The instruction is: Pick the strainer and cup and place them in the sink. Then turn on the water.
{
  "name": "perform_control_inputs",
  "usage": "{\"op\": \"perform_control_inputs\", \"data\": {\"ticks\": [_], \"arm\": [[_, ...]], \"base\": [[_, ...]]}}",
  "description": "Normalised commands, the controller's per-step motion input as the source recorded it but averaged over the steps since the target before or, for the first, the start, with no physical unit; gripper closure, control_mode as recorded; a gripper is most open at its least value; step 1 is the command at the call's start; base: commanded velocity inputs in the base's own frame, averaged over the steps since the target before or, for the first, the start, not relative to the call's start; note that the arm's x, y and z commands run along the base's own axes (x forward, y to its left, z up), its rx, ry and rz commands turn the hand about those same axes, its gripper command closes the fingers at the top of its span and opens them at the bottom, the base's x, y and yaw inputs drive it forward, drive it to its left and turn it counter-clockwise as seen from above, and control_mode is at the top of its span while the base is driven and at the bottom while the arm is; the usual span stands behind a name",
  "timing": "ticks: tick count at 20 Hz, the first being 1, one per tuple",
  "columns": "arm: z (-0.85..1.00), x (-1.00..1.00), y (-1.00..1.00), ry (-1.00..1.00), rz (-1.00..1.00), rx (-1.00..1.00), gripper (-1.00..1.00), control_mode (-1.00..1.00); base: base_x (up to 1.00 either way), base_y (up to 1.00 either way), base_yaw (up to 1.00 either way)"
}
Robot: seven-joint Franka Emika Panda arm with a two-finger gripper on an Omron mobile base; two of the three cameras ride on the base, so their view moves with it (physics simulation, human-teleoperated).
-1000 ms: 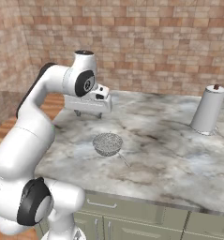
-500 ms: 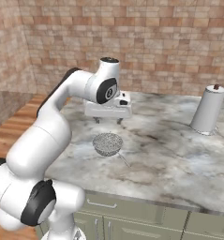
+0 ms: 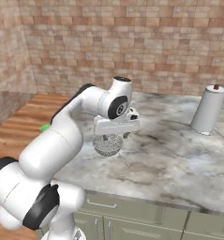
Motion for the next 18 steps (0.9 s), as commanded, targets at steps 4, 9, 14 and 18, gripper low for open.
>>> {"op": "perform_control_inputs", "data": {"ticks": [4, 9, 14, 18], "arm": [[-0.69, 0.0, 0.0, 0.12, 0.29, 0.0, -1.0, -1.0], [-0.51, 0.02, 0.01, 0.06, 0.2, 0.0, -1.0, -1.0], [-0.12, 0.07, 0.0, 0.0, 0.06, 0.0, -1.0, -1.0], [0.0, 0.03, 0.0, 0.0, 0.0, 0.0, -1.0, -1.0]], "base": [[0.0, 0.0, 0.0], [0.0, 0.0, 0.0], [0.0, 0.0, 0.0], [0.0, 0.0, 0.0]]}}
